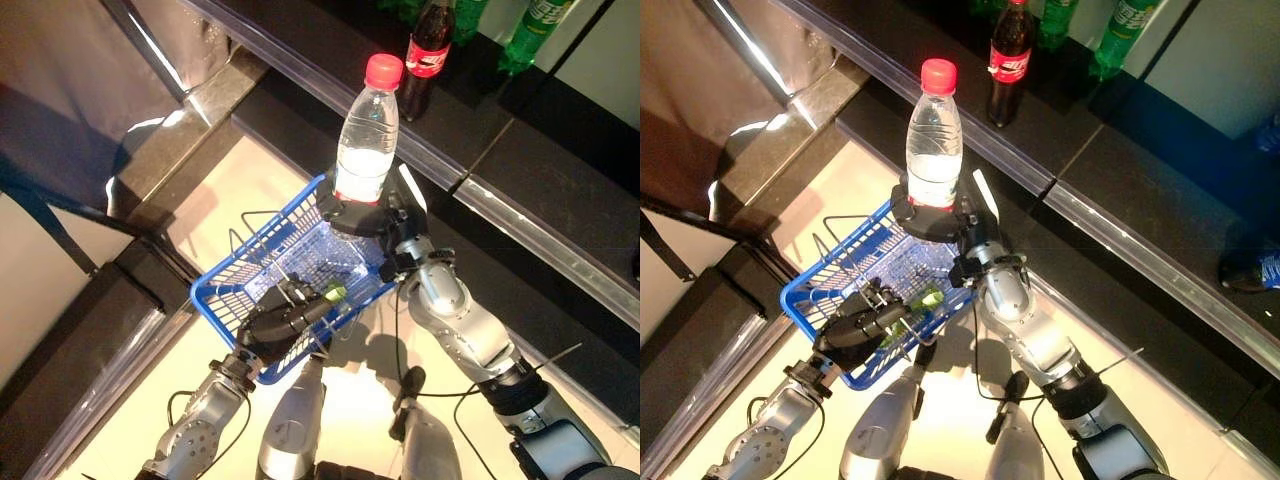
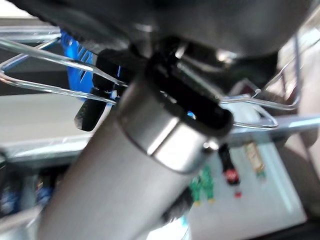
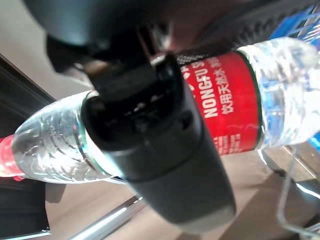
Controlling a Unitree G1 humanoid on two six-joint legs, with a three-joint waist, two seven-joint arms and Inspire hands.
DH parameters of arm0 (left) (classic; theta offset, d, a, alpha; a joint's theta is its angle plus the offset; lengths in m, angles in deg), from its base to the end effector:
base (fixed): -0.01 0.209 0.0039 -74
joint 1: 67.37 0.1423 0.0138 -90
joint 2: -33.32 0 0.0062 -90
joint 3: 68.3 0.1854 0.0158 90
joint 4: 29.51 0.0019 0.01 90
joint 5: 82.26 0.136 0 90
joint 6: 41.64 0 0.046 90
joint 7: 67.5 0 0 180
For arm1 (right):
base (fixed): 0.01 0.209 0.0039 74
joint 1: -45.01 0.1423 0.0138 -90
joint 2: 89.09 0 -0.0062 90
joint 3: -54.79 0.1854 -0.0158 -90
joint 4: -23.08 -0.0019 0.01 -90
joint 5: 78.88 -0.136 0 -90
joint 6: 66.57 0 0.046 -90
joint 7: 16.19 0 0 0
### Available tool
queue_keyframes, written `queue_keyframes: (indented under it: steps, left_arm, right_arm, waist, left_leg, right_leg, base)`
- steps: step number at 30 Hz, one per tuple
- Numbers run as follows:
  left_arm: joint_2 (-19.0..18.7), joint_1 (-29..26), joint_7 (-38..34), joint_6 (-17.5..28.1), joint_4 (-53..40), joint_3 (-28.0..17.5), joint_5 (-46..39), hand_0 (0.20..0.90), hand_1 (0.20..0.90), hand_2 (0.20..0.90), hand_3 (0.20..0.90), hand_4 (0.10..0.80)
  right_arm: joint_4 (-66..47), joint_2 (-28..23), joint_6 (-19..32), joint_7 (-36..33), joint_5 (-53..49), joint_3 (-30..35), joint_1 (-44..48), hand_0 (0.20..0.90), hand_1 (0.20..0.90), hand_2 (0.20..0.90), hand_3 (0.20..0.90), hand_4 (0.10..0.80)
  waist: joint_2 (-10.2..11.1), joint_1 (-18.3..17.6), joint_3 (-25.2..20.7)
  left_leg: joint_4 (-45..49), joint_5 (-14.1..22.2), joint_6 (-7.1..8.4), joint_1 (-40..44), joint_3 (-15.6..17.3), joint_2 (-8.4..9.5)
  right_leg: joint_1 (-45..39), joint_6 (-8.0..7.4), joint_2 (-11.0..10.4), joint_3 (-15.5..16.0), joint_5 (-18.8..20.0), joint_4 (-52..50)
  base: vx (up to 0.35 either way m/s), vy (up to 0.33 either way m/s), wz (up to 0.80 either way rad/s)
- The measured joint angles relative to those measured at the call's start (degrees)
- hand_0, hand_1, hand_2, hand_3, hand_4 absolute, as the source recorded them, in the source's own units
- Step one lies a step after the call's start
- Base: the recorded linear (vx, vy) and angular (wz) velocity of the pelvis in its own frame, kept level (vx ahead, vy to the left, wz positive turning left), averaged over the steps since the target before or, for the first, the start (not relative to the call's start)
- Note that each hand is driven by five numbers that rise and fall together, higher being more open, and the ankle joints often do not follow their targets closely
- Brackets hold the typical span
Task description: Pick up the drink and place into the basket.
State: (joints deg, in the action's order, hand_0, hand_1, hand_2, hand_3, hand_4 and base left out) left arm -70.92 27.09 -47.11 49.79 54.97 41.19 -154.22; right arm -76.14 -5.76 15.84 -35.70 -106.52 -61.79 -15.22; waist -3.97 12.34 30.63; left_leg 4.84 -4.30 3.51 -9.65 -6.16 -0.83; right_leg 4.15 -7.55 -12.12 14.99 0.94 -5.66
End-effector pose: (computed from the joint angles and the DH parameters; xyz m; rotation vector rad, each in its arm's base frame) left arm 0.1754 0.1846 0.0395 -0.7946 0.1128 -0.5741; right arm 0.2531 -0.0989 0.1534 0.0032 -0.3009 0.3062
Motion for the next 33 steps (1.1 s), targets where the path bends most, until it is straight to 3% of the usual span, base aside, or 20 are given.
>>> queue_keyframes:
  steps: [7,15,33]
  left_arm:
    - [-7.3,-5.2,6.0,-0.2,-3.6,2.3,2.1,0.3,0.3,0.3,0.2,0.1]
    - [-7.2,-7.1,10.2,-1.1,-7.2,2.1,2.1,0.3,0.3,0.3,0.2,0.1]
    - [-7.0,-9.1,16.1,-7.0,-9.7,-2.2,2.3,0.3,0.3,0.3,0.2,0.1]
  right_arm:
    - [0.2,0.0,0.0,-1.2,0.0,-3.9,-0.1,0.3,0.3,0.3,0.2,0.1]
    - [3.2,0.6,0.0,-2.3,0.2,-4.2,-1.3,0.3,0.3,0.3,0.2,0.1]
    - [24.4,6.6,0.5,-10.1,2.8,0.1,-1.8,0.3,0.3,0.3,0.2,0.1]
  waist:
    - [-0.2,0.0,-0.1]
    - [-0.3,0.0,-0.2]
    - [-1.1,1.4,-0.5]
  left_leg:
    - [0.0,-0.1,0.09,0.0,-0.8,0.2]
    - [-0.1,-0.1,0.1,-0.1,-1.2,0.29]
    - [-0.1,-0.1,0.22,-1.9,-3.3,1.26]
  right_leg:
    - [-0.5,-0.05,-0.1,0.3,-0.3,-0.1]
    - [-0.4,-0.19,-0.1,0.4,-0.5,-0.1]
    - [0.2,-0.91,-0.9,2.9,-1.3,-0.3]
  base:
    - [0.006,-0.006,0.06]
    - [0.0,0.0,0.0]
    - [-0.018,-0.022,0.06]
